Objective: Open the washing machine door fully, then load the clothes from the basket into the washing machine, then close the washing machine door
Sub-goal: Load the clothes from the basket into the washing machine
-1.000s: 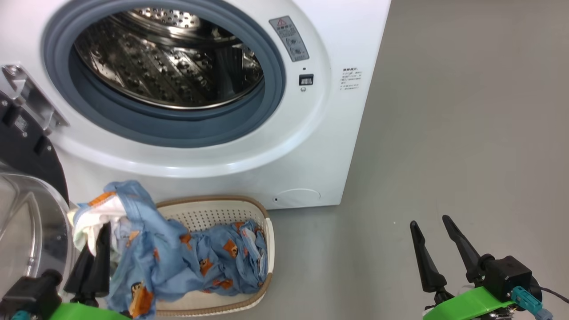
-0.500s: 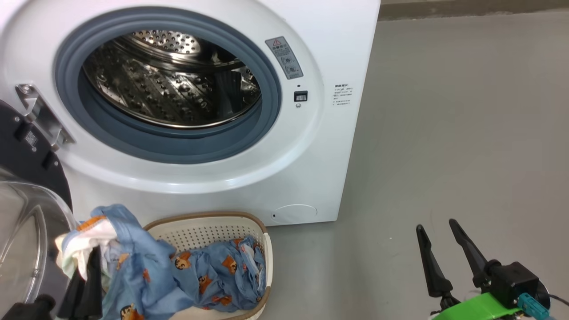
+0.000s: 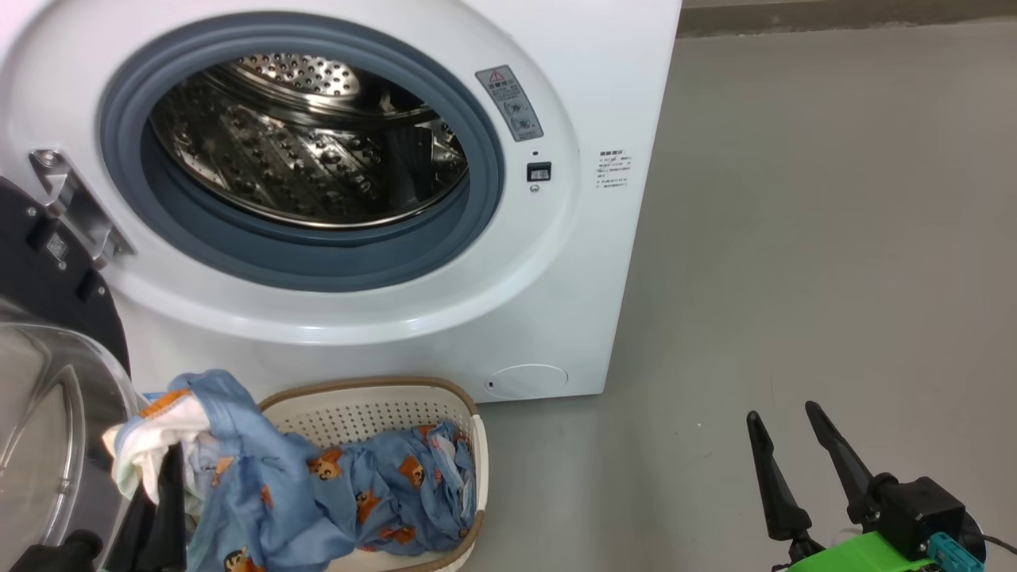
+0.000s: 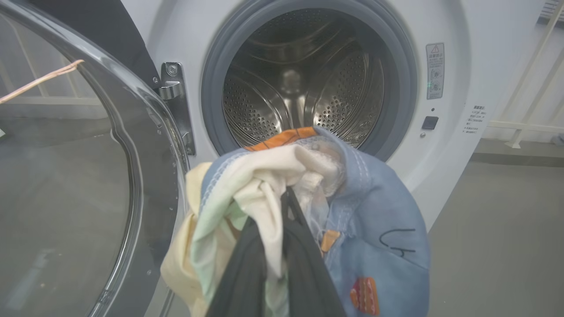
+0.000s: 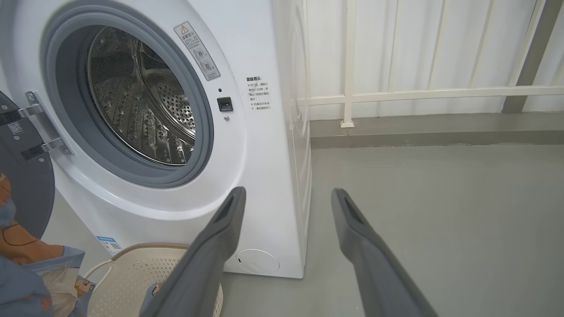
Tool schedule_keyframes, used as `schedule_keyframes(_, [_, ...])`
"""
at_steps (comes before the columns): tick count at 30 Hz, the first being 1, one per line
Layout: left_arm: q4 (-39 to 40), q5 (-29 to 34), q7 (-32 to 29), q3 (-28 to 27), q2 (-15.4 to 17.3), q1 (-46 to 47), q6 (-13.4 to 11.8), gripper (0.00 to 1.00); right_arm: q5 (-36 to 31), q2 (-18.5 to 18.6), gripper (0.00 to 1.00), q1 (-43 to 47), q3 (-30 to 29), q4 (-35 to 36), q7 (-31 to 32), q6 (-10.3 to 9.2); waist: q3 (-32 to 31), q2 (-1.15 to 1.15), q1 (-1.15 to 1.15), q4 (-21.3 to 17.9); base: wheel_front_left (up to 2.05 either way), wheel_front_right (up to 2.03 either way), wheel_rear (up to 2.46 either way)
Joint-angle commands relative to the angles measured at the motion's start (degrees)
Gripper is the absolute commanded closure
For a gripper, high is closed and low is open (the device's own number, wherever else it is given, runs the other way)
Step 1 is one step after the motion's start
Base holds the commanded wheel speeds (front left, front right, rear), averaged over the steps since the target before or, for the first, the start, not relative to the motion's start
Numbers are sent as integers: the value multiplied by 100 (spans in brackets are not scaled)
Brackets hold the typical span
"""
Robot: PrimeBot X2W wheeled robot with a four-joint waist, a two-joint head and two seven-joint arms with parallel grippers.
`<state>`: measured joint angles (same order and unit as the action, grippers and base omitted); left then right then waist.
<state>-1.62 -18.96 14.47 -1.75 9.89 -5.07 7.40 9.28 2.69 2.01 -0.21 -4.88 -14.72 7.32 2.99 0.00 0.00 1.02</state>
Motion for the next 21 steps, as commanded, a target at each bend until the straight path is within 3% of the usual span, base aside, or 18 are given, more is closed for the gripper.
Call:
schedule_keyframes(1, [171,-24,52,-245,74,117,9,100,59,19,0,-58,159,151,-28,17,34,0,0,-1,0,0,0])
schedule_keyframes(21, [-47,-329,52,-13,353,925,9,100,142,19,0,-250,313,188,-28,17,566,0,0,-306,0,0,0])
